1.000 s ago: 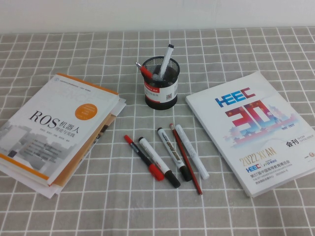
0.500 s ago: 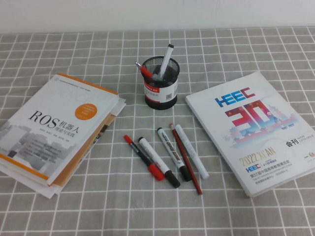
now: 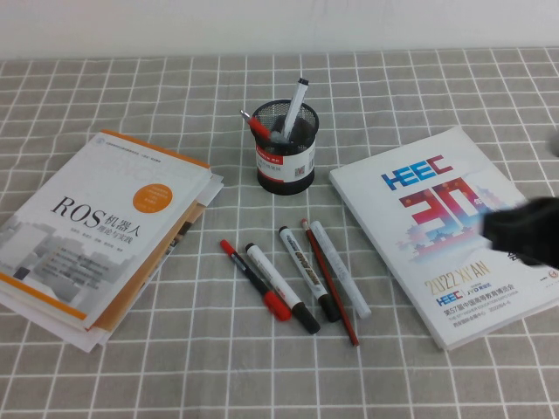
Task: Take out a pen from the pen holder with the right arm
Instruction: 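Take a marker out of the pen holder and lay it on the table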
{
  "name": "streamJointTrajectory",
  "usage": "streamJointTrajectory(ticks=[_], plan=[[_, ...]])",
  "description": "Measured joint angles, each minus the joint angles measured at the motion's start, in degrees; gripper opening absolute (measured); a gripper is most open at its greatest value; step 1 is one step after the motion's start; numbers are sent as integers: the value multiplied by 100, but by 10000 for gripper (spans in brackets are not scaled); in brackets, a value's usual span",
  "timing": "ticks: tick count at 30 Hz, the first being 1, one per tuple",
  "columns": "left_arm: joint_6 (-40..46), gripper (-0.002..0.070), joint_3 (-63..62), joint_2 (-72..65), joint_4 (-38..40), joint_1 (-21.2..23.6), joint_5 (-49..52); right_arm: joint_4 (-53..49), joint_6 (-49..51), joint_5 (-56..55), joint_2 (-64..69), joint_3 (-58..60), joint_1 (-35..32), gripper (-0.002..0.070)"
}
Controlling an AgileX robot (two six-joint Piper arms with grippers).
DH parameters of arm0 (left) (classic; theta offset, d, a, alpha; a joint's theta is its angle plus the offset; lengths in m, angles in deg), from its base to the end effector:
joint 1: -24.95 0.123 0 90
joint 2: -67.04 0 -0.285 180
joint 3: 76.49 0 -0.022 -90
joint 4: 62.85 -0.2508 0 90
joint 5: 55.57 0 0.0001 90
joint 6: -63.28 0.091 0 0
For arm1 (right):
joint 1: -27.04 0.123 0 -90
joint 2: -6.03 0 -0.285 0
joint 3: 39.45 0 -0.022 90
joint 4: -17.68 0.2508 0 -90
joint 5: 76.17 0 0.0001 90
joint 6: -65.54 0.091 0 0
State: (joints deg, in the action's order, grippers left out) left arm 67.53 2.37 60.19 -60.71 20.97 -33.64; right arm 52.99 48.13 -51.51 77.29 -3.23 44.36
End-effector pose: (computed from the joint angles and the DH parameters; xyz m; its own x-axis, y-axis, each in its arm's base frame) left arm 0.0520 -0.0049 0.1700 -0.2986 0.0604 -0.9525 0.0945 0.9950 0.0334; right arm 0.2071 0.0876 0.2841 -0.6916 0.0536 -0.7203 -0.2978 0.8874 0.3519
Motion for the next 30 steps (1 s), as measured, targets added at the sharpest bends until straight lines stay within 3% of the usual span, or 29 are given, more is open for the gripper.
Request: streamJointTrajectory(ticks=[6, 9, 17, 19, 26, 30], plan=[[0, -3, 0, 0, 0, 0, 0, 63, -20, -1155, 1134, -752, 1159, -4], [0, -3, 0, 0, 0, 0, 0, 92, -44, -1644, 1689, -1135, 1554, 43], [0, -3, 0, 0, 0, 0, 0, 123, 88, -3654, 2950, -1621, 1725, 370], [0, -3, 0, 0, 0, 0, 0, -139, 450, -4111, 3208, -1722, 1725, 412], [0, -3, 0, 0, 0, 0, 0, -1827, 2104, -5120, 4103, -2206, 1725, 441], [0, -3, 0, 0, 0, 0, 0, -2380, 2568, -5575, 4565, -2593, 1725, 444]])
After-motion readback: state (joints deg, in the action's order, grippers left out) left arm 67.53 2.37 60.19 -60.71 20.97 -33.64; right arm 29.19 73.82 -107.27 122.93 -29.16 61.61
